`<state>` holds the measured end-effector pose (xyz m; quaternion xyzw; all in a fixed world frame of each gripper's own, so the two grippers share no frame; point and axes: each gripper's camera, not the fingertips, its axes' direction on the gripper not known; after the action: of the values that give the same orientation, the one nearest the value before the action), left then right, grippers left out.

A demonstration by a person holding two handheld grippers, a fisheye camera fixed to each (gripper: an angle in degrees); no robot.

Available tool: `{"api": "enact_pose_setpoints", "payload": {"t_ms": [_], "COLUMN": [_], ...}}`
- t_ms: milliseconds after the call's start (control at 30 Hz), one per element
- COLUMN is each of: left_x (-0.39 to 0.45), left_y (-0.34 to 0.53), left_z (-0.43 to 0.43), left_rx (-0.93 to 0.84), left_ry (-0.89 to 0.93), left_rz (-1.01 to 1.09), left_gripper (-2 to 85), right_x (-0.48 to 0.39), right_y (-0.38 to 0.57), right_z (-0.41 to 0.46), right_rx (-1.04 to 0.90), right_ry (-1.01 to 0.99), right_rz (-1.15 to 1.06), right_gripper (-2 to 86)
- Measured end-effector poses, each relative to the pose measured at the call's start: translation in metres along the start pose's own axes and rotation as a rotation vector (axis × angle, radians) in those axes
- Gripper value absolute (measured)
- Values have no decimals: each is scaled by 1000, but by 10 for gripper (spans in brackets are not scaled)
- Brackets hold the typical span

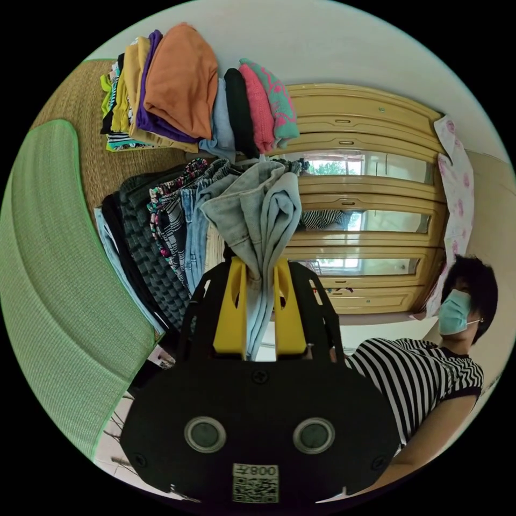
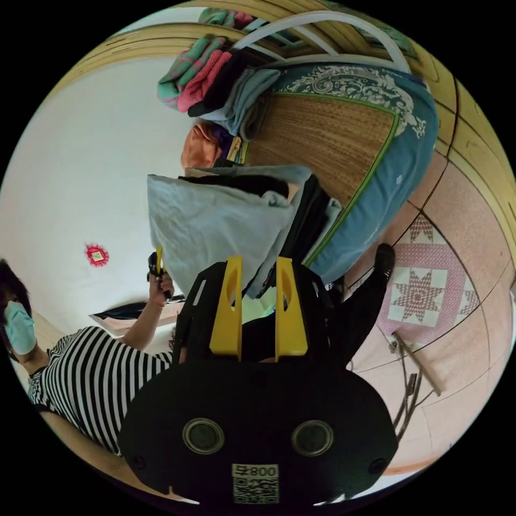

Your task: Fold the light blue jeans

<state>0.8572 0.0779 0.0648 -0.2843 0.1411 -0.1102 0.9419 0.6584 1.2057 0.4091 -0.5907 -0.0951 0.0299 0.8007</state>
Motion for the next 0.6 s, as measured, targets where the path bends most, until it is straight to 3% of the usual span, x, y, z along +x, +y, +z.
{"api": "enact_pose_setpoints", "payload": {"t_ms": [300,600], "left_x": [63,109], "left_y": [60,98], "left_z": [-7,-10], "left_rx": [139,191], "left_ry": [-120,-205], "left_rz": [-124,-160], "left_gripper": [83,81], "right_x": [43,64], "right_y": [-104,-147], "right_z": [53,77], "right_rx": [-194,-324], "right_ry": [36,-92], "right_rz": [-139,-179], "right_gripper": [106,39]}}
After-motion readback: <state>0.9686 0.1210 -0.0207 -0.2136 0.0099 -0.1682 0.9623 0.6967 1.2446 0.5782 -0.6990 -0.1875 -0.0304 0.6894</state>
